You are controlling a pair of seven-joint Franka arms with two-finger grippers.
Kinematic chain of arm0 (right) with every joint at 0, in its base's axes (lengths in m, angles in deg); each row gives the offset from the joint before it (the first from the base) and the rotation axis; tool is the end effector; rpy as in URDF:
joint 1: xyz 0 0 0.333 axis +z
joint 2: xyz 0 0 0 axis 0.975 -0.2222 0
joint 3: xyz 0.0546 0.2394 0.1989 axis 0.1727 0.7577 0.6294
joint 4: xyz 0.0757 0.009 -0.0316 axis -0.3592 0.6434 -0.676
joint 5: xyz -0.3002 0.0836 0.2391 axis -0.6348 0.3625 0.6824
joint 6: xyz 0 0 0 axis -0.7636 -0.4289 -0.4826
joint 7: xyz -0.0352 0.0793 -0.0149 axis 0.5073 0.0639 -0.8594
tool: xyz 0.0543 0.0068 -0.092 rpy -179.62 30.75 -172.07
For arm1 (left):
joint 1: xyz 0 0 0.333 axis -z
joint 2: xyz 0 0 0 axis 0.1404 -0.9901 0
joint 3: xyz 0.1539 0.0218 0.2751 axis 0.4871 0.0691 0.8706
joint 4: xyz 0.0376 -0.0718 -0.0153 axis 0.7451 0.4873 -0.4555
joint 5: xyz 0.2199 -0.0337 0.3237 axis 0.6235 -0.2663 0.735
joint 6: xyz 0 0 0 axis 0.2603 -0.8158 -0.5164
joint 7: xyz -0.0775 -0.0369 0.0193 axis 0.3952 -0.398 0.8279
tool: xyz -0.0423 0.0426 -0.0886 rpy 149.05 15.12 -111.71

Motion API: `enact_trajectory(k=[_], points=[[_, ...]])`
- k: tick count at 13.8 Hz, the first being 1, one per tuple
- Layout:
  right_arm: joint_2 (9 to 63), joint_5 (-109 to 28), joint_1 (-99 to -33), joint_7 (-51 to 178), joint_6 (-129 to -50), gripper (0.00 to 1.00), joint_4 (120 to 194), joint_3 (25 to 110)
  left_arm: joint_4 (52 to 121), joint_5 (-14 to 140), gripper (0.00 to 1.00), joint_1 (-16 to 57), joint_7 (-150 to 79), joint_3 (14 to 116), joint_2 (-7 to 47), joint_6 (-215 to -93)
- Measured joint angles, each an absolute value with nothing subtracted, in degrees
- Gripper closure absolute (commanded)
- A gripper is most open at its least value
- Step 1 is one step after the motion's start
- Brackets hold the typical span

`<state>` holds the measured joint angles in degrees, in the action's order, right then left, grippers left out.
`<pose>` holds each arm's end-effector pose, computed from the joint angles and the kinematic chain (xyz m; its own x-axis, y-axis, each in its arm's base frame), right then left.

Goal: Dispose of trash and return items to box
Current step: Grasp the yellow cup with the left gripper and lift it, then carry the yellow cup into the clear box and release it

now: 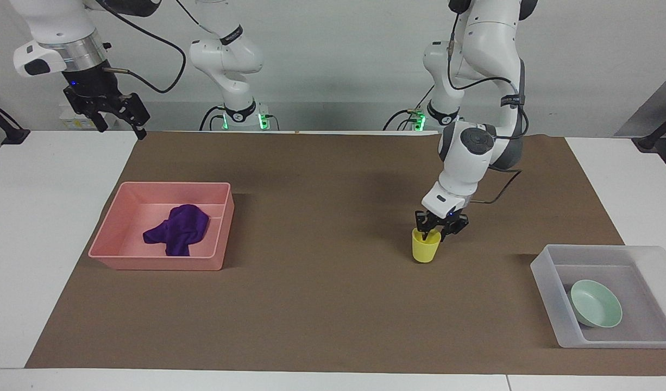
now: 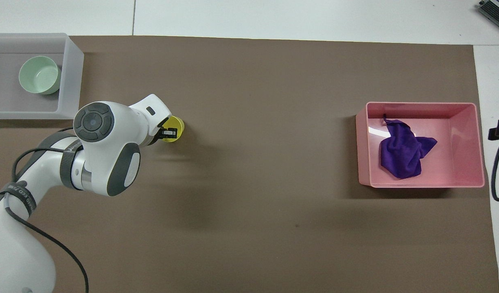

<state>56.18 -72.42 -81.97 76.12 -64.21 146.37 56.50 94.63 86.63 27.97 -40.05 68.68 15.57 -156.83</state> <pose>0.5229 -0.0849 0.6529 0.9697 -0.2325 0.0752 -0.2340 -0.9722 0.0114 0.5724 -0.1977 0.3411 0.9785 -0.1217 0.1664 -0.1314 -0.9902 0.0483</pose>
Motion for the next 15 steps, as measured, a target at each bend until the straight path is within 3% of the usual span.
enact_trajectory(k=[6,15], points=[[56.18,-72.84,-77.03,76.11,-64.21,0.00,146.37,53.77,91.91,86.63,1.00,27.84,-40.05,69.89,15.70,-155.99],[56.20,-72.85,-78.29,76.07,-63.22,0.00,146.37,55.08,67.67,88.65,1.00,13.81,-47.43,70.58,13.20,-129.14]])
